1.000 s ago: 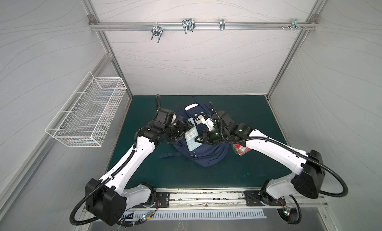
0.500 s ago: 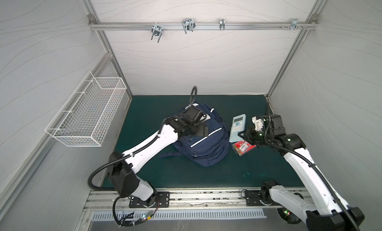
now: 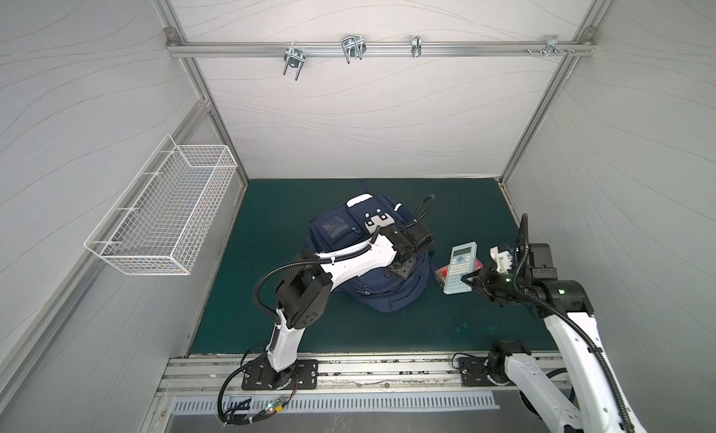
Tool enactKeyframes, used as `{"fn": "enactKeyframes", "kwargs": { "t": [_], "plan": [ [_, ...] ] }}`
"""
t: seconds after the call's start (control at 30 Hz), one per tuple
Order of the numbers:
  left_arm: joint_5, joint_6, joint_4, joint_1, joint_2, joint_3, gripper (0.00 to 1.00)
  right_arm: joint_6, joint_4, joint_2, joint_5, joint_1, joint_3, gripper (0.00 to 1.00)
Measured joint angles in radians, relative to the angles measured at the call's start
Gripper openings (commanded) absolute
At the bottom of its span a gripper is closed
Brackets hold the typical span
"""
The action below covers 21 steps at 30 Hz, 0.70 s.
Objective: Pack the student bag
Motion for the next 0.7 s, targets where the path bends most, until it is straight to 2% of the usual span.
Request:
{"fn": "enactKeyframes", "kwargs": {
  "t": [0.13, 0.17, 0.33, 0.5, 0.7],
  "plan": [
    [-0.022, 0.014, 0.010, -0.013, -0.001, 0.001, 0.05, 0.000, -0.002, -0.015, -0.020, 0.000, -0.013, 0.03],
    [-0.034, 0.025, 0.009, -0.015, -0.003, 0.001, 0.00, 0.000, -0.002, -0.016, -0.026, 0.000, -0.016, 0.03],
    [-0.069, 0.057, 0.004, -0.007, -0.063, 0.001, 0.00, -0.001, 0.024, -0.012, -0.080, 0.000, -0.036, 0.03],
    [-0.081, 0.115, 0.015, 0.016, -0.254, -0.019, 0.00, 0.006, 0.099, 0.024, -0.145, 0.032, -0.055, 0.03],
    [0.051, 0.173, 0.062, 0.082, -0.463, -0.116, 0.00, 0.056, 0.264, 0.109, -0.171, 0.178, -0.063, 0.03]
  ]
}}
